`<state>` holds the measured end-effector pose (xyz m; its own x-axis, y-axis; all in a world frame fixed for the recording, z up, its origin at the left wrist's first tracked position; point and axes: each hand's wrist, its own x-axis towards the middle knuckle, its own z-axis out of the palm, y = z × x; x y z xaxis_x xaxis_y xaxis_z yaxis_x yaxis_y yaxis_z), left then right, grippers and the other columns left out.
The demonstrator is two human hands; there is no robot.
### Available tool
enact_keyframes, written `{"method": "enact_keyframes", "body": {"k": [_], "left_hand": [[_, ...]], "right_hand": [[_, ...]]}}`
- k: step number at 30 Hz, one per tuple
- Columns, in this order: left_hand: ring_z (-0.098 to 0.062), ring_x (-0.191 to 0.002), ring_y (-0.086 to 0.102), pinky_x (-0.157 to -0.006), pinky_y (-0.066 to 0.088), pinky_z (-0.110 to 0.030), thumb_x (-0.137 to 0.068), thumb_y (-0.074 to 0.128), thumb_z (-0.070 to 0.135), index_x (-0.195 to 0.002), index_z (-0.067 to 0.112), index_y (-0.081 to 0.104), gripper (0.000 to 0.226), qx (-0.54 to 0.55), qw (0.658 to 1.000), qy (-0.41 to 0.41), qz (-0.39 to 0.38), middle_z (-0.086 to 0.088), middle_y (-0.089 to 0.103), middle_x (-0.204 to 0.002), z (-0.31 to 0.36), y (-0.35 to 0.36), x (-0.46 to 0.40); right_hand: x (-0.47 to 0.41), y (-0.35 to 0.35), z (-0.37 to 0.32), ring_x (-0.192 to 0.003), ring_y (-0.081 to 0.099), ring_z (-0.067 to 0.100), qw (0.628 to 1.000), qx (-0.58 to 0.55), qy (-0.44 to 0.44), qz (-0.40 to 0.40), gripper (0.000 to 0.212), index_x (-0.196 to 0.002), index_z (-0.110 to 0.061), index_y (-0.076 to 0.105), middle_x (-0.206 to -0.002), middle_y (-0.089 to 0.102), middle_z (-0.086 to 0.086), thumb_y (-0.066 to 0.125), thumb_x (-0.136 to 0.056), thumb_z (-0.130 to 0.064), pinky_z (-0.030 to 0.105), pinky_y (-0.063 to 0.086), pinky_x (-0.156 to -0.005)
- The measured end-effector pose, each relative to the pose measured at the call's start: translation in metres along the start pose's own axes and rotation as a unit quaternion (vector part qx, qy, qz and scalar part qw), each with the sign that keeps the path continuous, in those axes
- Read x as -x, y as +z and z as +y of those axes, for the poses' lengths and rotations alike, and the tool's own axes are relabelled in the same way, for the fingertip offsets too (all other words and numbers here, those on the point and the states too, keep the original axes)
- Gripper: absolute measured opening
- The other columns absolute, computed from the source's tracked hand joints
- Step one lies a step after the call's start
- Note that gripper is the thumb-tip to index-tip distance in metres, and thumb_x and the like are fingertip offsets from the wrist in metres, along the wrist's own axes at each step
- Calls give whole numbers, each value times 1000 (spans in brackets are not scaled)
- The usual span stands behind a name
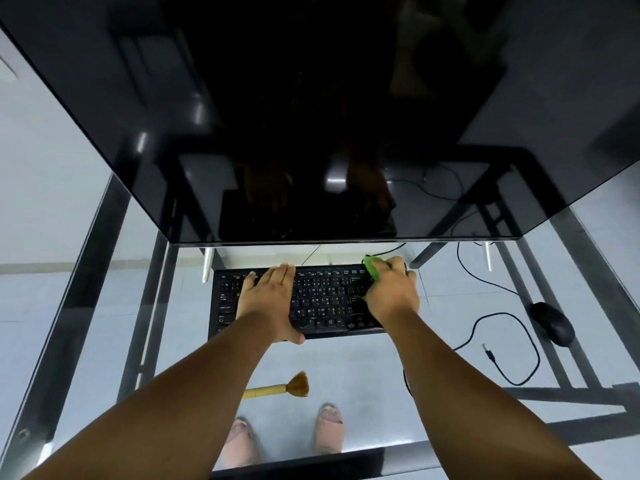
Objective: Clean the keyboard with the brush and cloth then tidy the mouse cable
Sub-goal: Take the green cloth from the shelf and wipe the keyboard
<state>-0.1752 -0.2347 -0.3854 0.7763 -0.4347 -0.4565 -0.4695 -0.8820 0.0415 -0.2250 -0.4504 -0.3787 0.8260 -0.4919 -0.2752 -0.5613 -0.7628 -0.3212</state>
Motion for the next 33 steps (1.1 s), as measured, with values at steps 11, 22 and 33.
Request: {"method": "enact_keyframes", "body": {"k": [11,22,33], "left_hand": [[-18,-150,9,-121,6,-46,-53,75,73,-155,20,-1,138,-19,1000,-25,-3,3,5,-163,8,-8,-4],[-28,-150,-1,-119,8,-54,-57,76,69,-154,14,-8,140,-35,999,-24,-24,-6,-7,-163,51,-10,-11],[-21,-150,4,-120,10,-45,-52,80,66,-155,16,-3,141,-17,1000,-11,-2,-1,2,-162,62,-8,-17]], "right_hand": [[2,7,-10,-112,34,19,988,29,-143,-42,75,-138,-45,45,-127,38,-15,54,-81,4,34,54,-75],[-5,-4,25,-115,32,20,995,11,-94,-1,76,-140,-41,46,-134,38,-11,46,-80,6,27,48,-80],[-19,-19,53,-113,32,20,1000,-13,-8,21,73,-139,-37,50,-129,40,-10,47,-80,6,31,49,-70]]}}
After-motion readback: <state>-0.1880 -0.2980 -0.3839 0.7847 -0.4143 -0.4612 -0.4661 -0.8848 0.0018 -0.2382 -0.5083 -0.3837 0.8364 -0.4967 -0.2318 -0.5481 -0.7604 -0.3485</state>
